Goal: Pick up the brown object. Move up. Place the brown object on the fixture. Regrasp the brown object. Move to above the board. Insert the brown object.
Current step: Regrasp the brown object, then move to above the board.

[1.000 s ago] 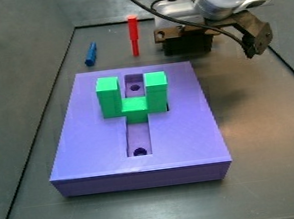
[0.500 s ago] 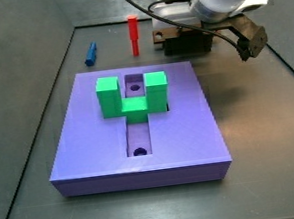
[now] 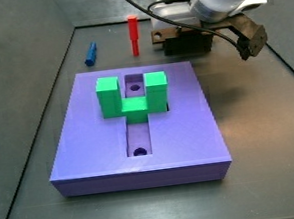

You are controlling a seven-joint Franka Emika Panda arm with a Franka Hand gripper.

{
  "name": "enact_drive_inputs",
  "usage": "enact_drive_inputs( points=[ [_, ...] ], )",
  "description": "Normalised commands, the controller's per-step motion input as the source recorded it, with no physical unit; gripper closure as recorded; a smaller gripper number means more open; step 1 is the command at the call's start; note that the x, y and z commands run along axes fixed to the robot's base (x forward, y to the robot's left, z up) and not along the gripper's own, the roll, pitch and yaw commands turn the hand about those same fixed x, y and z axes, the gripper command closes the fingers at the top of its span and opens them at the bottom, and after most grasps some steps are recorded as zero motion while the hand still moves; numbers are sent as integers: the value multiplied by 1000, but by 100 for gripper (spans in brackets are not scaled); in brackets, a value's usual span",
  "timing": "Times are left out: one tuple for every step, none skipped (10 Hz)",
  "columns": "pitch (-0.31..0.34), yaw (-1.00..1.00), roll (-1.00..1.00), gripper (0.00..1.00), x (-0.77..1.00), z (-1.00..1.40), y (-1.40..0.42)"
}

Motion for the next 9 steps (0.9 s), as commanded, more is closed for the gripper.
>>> enact_drive_inputs(
  points=[
    [0,0,0,100,0,0,0],
    [0,0,0,100,0,1400,0],
    [-8,32,-27,100,-1,1400,-9],
    [-27,25,-65,100,-26,1400,-14],
    [-28,20,-36,100,-20,1400,-1],
    [6,0,-7,100,-2,1400,-18],
    [15,-8,-2,100,-3,1400,-30],
    [32,-10,-11,100,11,1400,-16],
    [44,-6,-15,100,13,899,-22]
  ],
)
